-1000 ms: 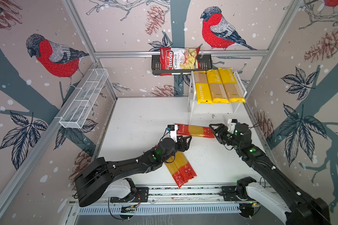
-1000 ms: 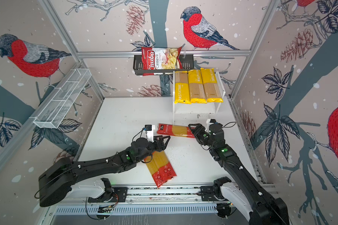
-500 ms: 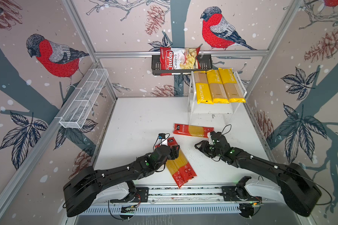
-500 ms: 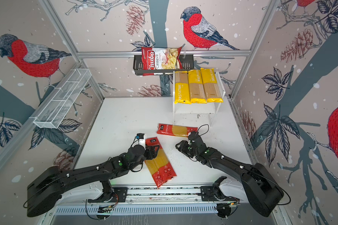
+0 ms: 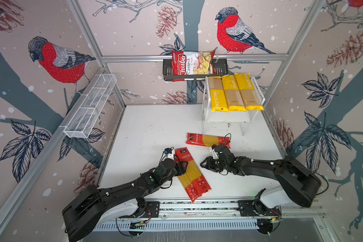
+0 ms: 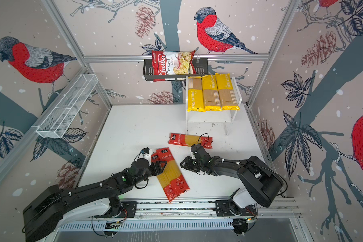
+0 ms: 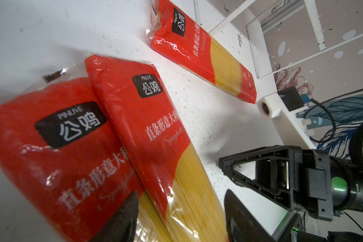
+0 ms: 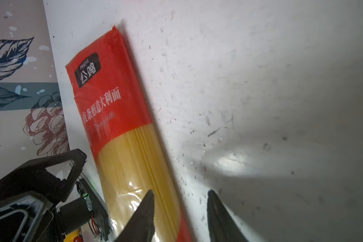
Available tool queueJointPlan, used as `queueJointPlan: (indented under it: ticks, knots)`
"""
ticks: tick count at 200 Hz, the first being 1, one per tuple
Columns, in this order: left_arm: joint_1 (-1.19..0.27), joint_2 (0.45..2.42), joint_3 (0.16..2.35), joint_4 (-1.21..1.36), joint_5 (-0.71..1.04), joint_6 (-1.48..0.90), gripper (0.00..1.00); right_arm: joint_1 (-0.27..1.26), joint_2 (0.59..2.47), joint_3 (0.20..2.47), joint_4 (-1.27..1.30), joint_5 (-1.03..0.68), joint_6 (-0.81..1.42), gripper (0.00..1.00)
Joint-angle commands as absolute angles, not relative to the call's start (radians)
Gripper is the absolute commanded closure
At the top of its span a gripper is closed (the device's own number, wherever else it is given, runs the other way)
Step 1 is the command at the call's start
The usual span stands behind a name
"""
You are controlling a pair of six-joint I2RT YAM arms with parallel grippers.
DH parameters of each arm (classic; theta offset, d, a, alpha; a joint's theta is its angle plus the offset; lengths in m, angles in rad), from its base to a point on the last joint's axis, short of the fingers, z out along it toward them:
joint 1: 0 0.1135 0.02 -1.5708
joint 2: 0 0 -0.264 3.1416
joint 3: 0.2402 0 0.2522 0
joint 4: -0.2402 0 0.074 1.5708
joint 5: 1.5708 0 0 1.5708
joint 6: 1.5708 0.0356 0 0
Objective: Place and organize the pasta boxes and bags onto the shelf
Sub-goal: 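Lower both grippers onto the red spaghetti pack in the pile, then close both grippers on the red spaghetti pack's two ends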
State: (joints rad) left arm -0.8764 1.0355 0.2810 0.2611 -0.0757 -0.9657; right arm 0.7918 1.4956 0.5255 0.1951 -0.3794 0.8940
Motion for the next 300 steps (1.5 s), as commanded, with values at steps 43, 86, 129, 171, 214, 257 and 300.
queueJointPlan:
  ticks: [43,86,129,171,214,257,300]
  knots:
    - [-0.852,0.968,0.329,0.021,-0.061,-0.997,0.36,0.841,1.659,0.575,0.407,-0.564,0.924,0.61]
    - [-0.788,0.982,0.302,0.069,0.01,-0.973,0.36,0.855,1.713,0.585,0.557,-0.615,1.024,0.74]
    - [-0.734,0.985,0.277,0.143,0.062,-0.952,0.37,0.876,1.721,0.587,0.634,-0.614,1.068,0.84]
    - [-0.702,0.947,0.308,0.11,0.066,-0.919,0.37,0.893,1.716,0.591,0.687,-0.569,1.069,0.93]
    - [-0.7,0.893,0.325,0.095,0.029,-0.91,0.36,0.887,1.614,0.566,0.703,-0.498,1.024,0.98]
    - [-0.701,0.896,0.376,0.074,0.026,-0.89,0.36,0.833,1.505,0.522,0.712,-0.404,1.004,0.99]
    - [-0.7,0.936,0.329,0.188,0.064,-0.935,0.36,0.782,1.411,0.43,0.706,-0.251,1.007,1.0]
